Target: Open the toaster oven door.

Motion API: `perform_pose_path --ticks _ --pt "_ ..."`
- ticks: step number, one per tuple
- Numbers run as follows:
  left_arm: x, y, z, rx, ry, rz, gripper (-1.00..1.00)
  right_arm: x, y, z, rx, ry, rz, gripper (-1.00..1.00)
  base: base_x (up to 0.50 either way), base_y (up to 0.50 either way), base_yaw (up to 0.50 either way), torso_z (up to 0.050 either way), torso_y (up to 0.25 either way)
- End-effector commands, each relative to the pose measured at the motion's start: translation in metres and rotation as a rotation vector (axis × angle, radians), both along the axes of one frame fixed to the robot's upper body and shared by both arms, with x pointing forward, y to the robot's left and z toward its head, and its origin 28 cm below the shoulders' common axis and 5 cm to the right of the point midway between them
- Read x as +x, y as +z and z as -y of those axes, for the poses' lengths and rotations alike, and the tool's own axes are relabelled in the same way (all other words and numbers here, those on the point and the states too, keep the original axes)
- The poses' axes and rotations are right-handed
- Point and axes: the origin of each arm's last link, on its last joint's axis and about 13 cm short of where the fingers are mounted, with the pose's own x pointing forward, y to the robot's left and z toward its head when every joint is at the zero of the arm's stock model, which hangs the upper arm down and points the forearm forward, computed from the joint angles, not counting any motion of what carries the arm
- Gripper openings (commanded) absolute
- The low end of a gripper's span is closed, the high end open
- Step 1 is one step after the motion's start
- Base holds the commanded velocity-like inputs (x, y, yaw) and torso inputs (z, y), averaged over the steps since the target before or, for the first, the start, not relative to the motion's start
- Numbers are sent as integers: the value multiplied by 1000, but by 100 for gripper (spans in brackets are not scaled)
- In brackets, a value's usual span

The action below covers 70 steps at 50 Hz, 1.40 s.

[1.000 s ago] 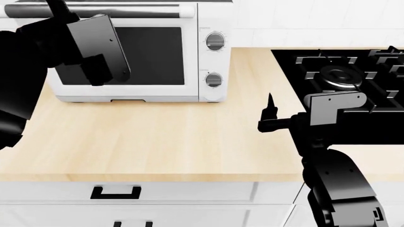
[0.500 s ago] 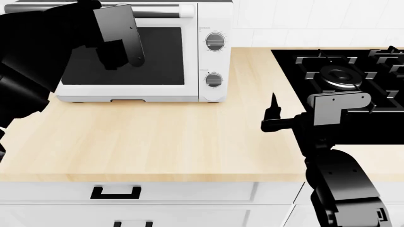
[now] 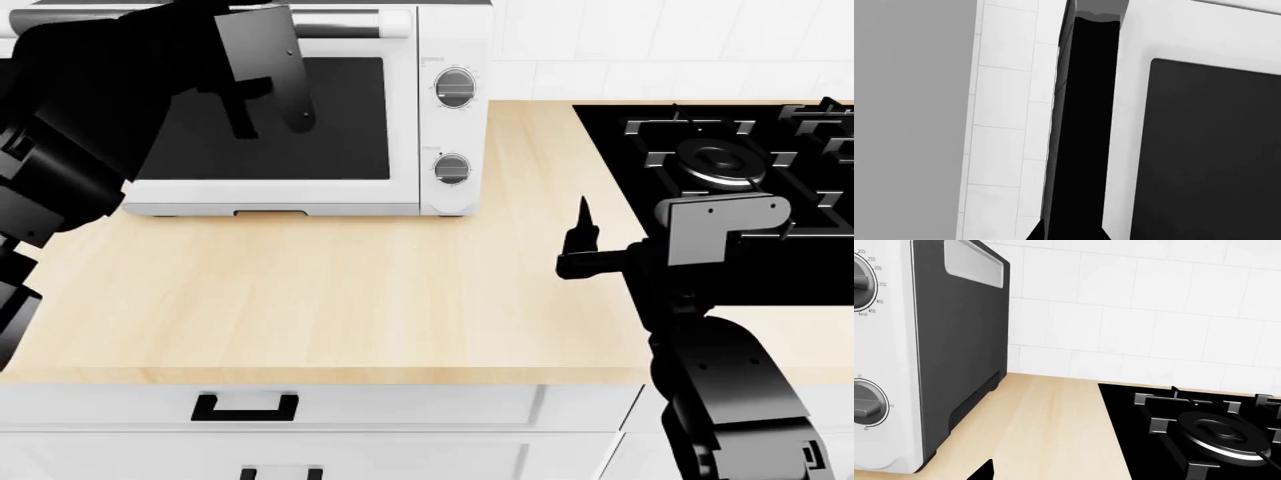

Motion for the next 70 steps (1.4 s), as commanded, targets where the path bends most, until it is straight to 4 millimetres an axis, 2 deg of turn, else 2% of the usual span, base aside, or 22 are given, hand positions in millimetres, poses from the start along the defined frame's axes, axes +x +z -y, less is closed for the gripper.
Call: perform_pose_path --ticks 1,10,22,42,70 --pt "-1 -4 -1 -5 -21 13 -100 -2 0 2 2 -6 1 100 0 0 0 0 0" --pt "-14 -13 -4 25 -51 19 -100 -1 -1 1 7 -3 0 100 0 0 0 0 0" --pt "-33 -9 -10 53 -69 30 -100 -2 2 0 4 -1 7 100 0 0 0 0 0" --pt "-72 -16 -12 69 -125 13 -100 -1 5 -1 4 5 14 100 0 0 1 0 1" --pt "-121 -36 -21 114 -113 -61 -100 -2 4 -2 11 10 18 100 0 0 2 0 2"
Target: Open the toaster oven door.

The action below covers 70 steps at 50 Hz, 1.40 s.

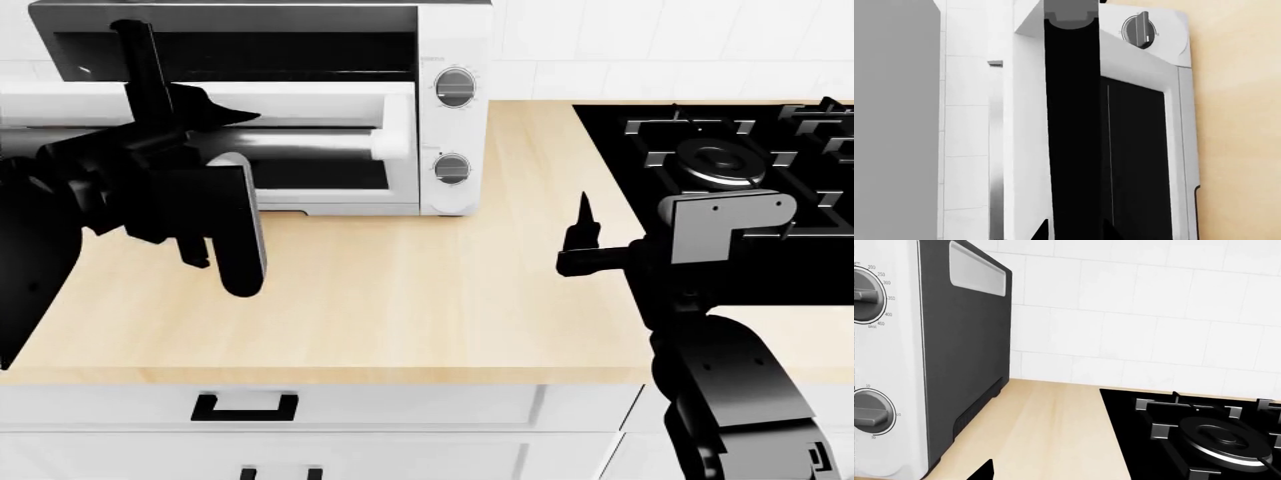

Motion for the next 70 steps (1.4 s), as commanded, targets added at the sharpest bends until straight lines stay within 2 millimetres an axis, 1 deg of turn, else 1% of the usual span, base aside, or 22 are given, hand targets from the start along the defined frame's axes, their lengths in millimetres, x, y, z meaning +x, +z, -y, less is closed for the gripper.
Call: perform_pose_path --ticks 1,9,14,24,47,54,59,65,70 --pt "-21 -1 -5 -3 16 8 -100 0 -1 -1 4 4 0 100 0 0 3 0 0" --pt "-31 -13 -6 -3 22 -12 -100 -1 -2 1 6 0 0 100 -1 0 3 0 3" --pt "-41 -23 -6 -9 18 -27 -100 -1 -2 1 6 1 1 100 0 0 3 0 4" --pt "-56 -37 -11 -19 30 -48 -100 0 -1 -1 4 4 2 100 0 0 3 0 2" --pt "-76 -73 -15 -20 53 -134 -100 0 -5 0 11 3 -2 100 -10 4 10 2 10" --pt "-84 -86 -15 -24 50 -161 -100 0 -4 0 14 3 -2 100 -3 7 12 1 5" --pt "-89 -100 -15 -35 49 -186 -100 0 -4 0 13 3 -1 100 -2 5 7 0 4" --pt "-90 -114 -16 -43 55 -216 -100 0 -3 0 12 3 0 100 -4 2 5 2 3" --pt "-81 -127 -16 -48 58 -231 -100 0 -2 1 10 1 0 100 -2 2 3 0 0"
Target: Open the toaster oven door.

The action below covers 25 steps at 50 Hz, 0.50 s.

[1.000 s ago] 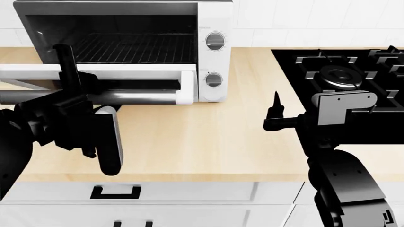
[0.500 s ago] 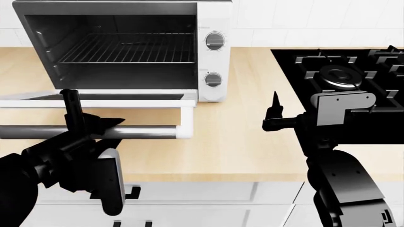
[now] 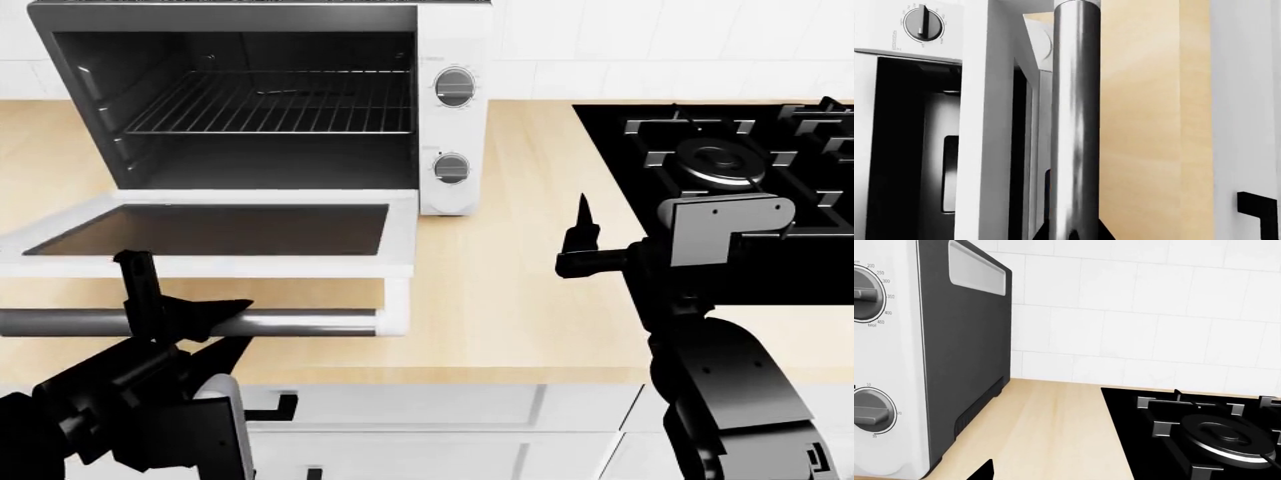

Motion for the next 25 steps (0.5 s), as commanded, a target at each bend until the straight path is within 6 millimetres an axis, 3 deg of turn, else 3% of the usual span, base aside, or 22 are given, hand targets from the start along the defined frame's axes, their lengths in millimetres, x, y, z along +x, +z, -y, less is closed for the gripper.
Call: perform_pose_path --ticks 1,8,25 --pt "5 -22 -6 -5 32 -49 -100 -1 1 1 -2 -4 0 100 0 0 0 0 0" --pt "15 -37 -5 -4 30 -74 -100 -4 4 5 -7 -20 3 100 2 0 0 0 0" --pt "2 -72 -7 -12 31 -158 -100 -4 3 5 -8 -23 2 100 3 0 -2 0 0"
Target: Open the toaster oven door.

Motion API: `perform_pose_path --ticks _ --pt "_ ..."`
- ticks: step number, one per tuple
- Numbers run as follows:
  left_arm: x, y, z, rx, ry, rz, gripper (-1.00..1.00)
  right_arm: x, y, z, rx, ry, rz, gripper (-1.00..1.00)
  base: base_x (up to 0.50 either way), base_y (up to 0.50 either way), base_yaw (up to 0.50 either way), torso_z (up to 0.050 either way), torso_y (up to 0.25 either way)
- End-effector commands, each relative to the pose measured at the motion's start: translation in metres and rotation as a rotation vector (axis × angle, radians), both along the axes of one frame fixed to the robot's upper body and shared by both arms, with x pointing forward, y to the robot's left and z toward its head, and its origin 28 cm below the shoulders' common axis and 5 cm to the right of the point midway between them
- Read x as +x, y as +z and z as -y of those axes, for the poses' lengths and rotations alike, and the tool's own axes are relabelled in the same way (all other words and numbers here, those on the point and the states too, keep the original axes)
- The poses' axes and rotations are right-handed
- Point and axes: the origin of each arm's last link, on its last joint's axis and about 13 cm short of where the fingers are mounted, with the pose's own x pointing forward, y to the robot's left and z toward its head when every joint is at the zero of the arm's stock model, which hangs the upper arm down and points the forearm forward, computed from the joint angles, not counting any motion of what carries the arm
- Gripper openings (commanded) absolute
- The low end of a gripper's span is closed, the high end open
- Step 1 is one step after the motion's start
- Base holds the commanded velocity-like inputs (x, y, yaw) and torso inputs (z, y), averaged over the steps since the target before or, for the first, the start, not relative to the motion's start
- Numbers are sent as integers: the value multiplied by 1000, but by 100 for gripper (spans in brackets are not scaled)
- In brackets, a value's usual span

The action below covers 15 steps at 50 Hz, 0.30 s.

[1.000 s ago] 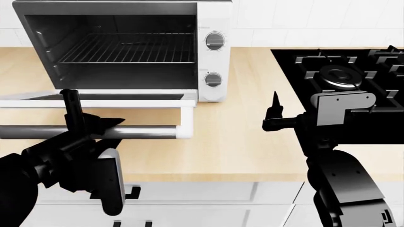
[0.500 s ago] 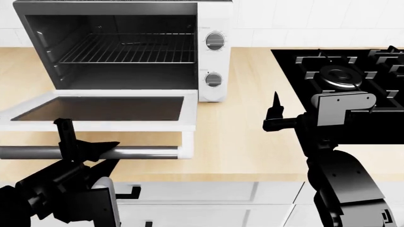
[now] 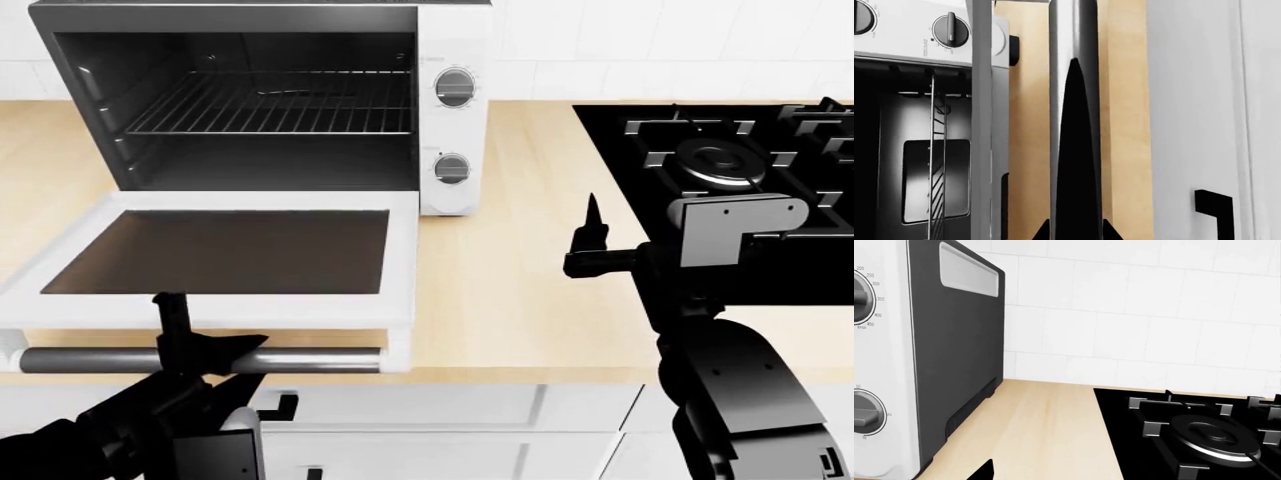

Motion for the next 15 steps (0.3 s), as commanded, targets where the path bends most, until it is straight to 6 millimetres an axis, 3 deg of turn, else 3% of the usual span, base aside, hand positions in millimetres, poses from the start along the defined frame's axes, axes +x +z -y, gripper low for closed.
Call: perform_pose_path --ticks 1,15 --pt "-7 -31 -6 -40 50 -111 -100 -1 1 0 -2 -3 0 100 17 0 -7 0 0" --pt "-13 -65 -4 -61 50 -161 -100 -2 0 1 -4 -7 -2 100 11 -2 -10 0 0"
